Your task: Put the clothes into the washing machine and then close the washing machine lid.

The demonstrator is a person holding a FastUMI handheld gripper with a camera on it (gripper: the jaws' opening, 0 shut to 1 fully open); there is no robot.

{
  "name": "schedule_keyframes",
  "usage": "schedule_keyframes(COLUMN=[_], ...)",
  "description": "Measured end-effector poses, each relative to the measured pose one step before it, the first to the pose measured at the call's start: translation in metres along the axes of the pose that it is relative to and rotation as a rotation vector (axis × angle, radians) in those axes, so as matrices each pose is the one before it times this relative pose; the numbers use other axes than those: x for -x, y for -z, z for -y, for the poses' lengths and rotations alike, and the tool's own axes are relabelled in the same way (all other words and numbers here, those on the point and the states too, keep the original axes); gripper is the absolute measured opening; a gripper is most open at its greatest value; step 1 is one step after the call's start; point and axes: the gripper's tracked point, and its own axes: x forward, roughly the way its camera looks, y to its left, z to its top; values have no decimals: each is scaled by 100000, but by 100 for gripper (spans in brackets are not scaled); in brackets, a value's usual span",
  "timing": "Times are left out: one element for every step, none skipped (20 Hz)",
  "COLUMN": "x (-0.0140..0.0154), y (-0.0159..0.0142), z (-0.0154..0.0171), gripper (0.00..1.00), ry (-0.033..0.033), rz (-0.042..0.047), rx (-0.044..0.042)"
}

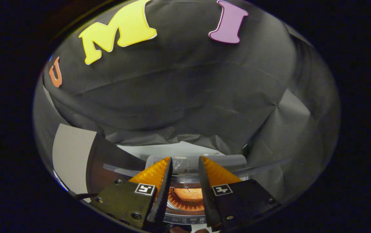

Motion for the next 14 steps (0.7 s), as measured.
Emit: schedule_keyframes(x=[244,348,77,-170,-99,16,203,150,-113,-135,-275,-175,-206,33], y=[-87,-234,11,281,109,150,43,78,112,102,272,151,123,2], z=[-27,-9,-134,2,14,106,-73,-126,65,-58,-165,-97,-168,15], gripper=[51,51,51,51,51,51,51,51,51,51,51,51,51,51], ry=[391,429,364,-36,-111,-52,58,92,85,165,132,108,13,-235], rz=[742,309,130,180,376,-62,-8,-323,-315,-149,-252,-447,-438,-445], rx=[1236,-32,-1079,-736,114,695,-325,-513,-73,-286,-95,-61,39,90])
